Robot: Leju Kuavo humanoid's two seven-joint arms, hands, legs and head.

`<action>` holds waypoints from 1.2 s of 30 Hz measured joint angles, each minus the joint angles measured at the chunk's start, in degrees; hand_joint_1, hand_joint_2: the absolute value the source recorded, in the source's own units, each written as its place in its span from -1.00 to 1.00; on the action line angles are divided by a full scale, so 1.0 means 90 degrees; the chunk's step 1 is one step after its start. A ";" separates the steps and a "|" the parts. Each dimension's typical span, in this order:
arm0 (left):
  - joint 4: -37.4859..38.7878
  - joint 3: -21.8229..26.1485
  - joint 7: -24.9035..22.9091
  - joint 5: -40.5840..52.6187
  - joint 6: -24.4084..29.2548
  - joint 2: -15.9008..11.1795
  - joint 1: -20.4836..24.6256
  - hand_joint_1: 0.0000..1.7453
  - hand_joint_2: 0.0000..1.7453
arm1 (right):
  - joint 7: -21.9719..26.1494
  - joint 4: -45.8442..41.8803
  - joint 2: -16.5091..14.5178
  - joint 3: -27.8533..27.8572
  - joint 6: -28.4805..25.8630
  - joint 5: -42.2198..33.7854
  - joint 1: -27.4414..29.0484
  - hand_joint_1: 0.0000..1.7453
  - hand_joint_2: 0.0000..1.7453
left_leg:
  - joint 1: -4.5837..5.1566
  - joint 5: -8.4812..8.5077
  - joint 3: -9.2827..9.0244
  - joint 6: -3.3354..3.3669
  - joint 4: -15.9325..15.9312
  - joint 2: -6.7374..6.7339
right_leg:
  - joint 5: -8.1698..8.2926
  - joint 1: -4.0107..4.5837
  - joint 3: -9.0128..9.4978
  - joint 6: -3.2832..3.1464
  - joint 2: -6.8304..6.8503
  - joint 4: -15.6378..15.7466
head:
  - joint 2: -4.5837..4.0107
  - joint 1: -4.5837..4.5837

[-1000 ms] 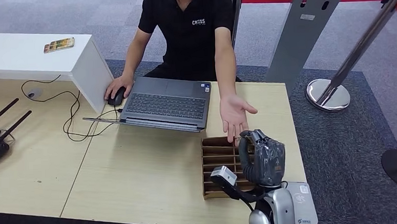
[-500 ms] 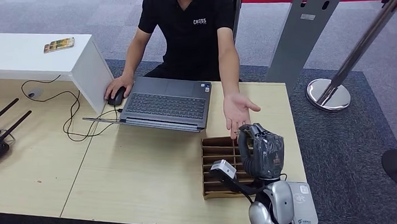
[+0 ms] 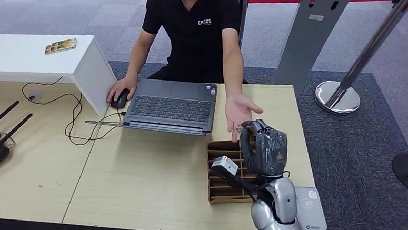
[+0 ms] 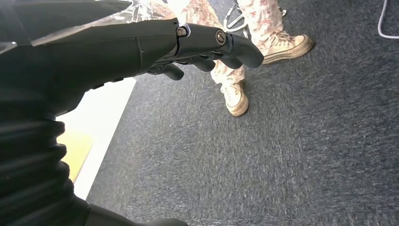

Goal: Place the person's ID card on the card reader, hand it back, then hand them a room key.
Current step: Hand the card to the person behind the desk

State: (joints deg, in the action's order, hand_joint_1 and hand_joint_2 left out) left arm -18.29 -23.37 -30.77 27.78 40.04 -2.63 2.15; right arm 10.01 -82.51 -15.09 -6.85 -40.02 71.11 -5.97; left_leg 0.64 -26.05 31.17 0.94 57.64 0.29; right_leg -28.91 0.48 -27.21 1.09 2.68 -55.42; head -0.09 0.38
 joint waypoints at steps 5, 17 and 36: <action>0.0000 -0.0019 0.0045 -0.0001 0.0000 -0.0001 0.0001 -1.00 1.00 | -0.0070 0.0076 -0.0010 -0.0040 0.0000 -0.0021 -0.0131 1.00 1.00 | 0.0000 0.0000 0.0001 0.0000 0.0000 0.0000 | 0.0000 0.0000 -0.0001 0.0000 0.0000 0.0000 | 0.0000 0.0000; 0.0000 -0.0114 0.0070 -0.0028 0.0000 -0.0013 0.0007 -1.00 1.00 | -0.0336 0.0267 -0.0038 -0.0208 0.0000 -0.0004 -0.0475 1.00 1.00 | 0.0000 0.0000 0.0001 0.0000 0.0000 0.0000 | 0.0000 0.0000 -0.0002 -0.0001 0.0000 0.0000 | 0.0000 0.0001; 0.0000 -0.0163 0.0106 -0.0058 0.0000 -0.0053 0.0006 -1.00 1.00 | -0.0453 0.0296 -0.0037 -0.0254 0.0000 0.0001 -0.0488 1.00 1.00 | 0.0000 0.0000 0.0001 0.0000 0.0000 -0.0001 | 0.0000 0.0000 -0.0003 -0.0001 0.0000 0.0000 | 0.0000 0.0001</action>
State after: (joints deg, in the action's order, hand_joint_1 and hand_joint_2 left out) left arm -18.29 -24.83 -29.82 27.26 40.04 -3.11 2.21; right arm 5.93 -79.84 -15.42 -9.14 -40.02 71.12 -10.36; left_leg 0.64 -26.05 31.18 0.94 57.64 0.28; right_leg -28.91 0.48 -27.24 1.08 2.68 -55.42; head -0.09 0.38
